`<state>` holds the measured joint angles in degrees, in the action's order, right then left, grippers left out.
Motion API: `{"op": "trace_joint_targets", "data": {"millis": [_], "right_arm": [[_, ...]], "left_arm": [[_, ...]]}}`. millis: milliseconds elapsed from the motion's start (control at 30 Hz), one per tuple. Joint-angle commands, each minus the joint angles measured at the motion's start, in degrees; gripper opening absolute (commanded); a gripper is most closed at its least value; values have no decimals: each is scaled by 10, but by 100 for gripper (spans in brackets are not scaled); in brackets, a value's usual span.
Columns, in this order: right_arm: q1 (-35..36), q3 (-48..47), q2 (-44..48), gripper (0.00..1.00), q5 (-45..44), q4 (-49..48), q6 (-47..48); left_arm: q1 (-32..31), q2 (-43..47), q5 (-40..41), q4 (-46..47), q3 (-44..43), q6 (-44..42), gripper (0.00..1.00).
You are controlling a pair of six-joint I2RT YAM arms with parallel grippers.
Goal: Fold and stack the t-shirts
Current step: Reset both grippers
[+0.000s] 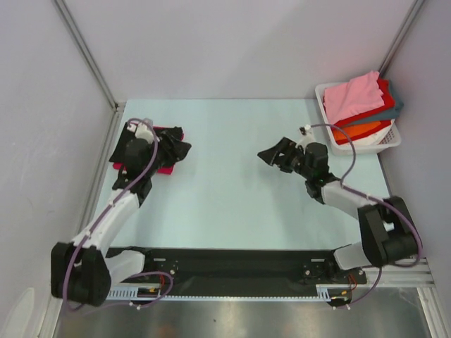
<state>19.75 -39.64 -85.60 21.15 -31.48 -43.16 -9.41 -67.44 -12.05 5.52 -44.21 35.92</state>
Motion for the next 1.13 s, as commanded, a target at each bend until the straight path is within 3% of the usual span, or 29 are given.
{"op": "trace_joint_targets", "data": {"millis": [0, 133, 233, 267, 300, 400, 500, 733, 900, 1100], "right_arm": [[-25, 53, 103, 92, -43, 69, 71], [-17, 139, 255, 100, -166, 106, 111], [-17, 163, 367, 100, -262, 206, 133], [-19, 169, 415, 100, -285, 253, 126], [-21, 177, 438, 100, -285, 274, 120], [-23, 219, 537, 100, -277, 312, 120], [-23, 242, 616, 100, -335, 397, 124], [-22, 278, 717, 100, -354, 427, 98], [-22, 278, 708, 100, -366, 425, 89], [-20, 279, 688, 100, -349, 411, 86]], "left_arm": [[-12, 76, 41, 14, 73, -25, 68], [-43, 150, 68, 8, 152, -56, 67], [-69, 217, 94, 7, 223, -83, 69], [-74, 236, 96, 9, 256, -88, 71], [-81, 265, 89, 11, 270, -94, 83], [-83, 310, 70, -1, 301, -111, 98], [-84, 369, 53, -42, 302, -133, 100], [-84, 414, 46, -17, 341, -101, 100], [-84, 395, 31, -27, 327, -102, 100], [-84, 449, 50, -31, 344, -92, 100]]}}
